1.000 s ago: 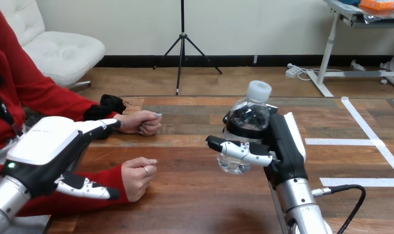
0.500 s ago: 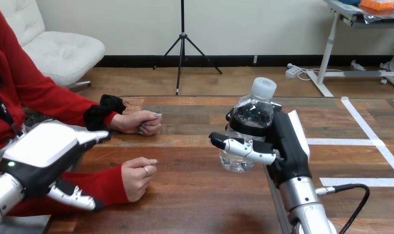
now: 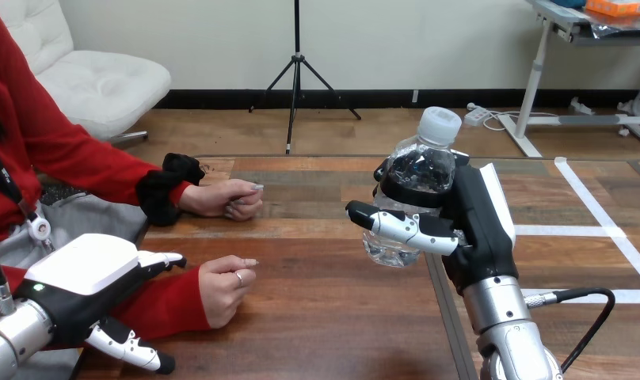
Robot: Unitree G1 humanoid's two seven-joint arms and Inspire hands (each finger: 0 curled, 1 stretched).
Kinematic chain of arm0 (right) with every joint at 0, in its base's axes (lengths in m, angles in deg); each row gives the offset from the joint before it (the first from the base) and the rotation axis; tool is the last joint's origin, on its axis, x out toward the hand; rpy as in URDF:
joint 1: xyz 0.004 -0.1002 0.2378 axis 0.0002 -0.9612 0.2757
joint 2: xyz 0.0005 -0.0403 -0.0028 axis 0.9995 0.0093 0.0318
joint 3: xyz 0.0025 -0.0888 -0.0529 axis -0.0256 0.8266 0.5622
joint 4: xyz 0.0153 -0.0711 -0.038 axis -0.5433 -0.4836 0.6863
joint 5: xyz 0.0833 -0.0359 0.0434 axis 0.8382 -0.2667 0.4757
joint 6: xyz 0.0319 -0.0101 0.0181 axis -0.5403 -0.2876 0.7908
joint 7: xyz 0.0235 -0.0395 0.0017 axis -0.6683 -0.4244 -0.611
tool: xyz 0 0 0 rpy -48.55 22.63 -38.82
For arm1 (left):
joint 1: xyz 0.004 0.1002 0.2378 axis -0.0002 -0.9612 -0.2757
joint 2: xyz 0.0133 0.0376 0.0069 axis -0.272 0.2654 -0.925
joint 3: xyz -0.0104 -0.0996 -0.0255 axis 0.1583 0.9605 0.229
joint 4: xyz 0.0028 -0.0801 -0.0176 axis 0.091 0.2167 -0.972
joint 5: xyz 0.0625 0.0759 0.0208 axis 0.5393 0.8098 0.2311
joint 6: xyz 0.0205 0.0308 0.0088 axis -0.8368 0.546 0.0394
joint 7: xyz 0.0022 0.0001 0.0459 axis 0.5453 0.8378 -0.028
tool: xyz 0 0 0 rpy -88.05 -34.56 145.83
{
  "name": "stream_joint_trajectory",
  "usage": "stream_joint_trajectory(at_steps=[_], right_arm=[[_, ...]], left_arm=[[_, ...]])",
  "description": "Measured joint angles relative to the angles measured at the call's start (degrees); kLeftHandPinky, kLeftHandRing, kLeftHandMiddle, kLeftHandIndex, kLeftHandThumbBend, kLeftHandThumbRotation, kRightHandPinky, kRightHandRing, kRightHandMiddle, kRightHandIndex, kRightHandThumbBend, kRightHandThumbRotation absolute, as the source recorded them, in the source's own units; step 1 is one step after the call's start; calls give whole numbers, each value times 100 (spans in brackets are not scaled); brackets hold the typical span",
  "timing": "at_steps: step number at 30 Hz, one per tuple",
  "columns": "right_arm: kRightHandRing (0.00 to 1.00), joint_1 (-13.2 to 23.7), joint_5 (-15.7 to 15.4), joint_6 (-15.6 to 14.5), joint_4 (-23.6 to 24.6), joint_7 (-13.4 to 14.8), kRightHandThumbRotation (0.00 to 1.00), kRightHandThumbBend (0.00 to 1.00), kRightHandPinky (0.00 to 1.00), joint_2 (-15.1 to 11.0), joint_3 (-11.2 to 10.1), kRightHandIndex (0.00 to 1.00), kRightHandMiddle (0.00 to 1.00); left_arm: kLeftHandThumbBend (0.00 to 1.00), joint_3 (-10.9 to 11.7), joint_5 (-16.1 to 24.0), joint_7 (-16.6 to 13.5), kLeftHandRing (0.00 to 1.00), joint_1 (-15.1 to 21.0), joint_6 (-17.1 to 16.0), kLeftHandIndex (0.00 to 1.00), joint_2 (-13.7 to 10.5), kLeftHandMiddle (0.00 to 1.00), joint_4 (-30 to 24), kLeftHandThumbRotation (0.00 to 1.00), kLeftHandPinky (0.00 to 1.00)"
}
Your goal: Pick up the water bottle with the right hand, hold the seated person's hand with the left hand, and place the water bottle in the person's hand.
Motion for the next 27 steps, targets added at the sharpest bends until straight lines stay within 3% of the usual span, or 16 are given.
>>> stream_joint_trajectory(at_steps=[6, 20, 27], right_arm=[[32, -20, 37, -61, 132, -38, 0, 83, 28, -30, 7, 41, 37], [32, -23, 44, -231, 593, -50, 0, 85, 27, -59, 5, 41, 37], [32, -23, 45, -298, 773, -50, 0, 84, 27, -56, 9, 41, 37]], left_arm=[[100, -105, -38, -122, 80, 125, 82, 89, 96, 85, 54, 53, 74], [100, -257, -41, -1287, 73, 265, 296, 82, 692, 78, 232, 39, 68], [100, -401, 40, -1648, 72, 335, 425, 81, 882, 77, 340, 36, 68]])
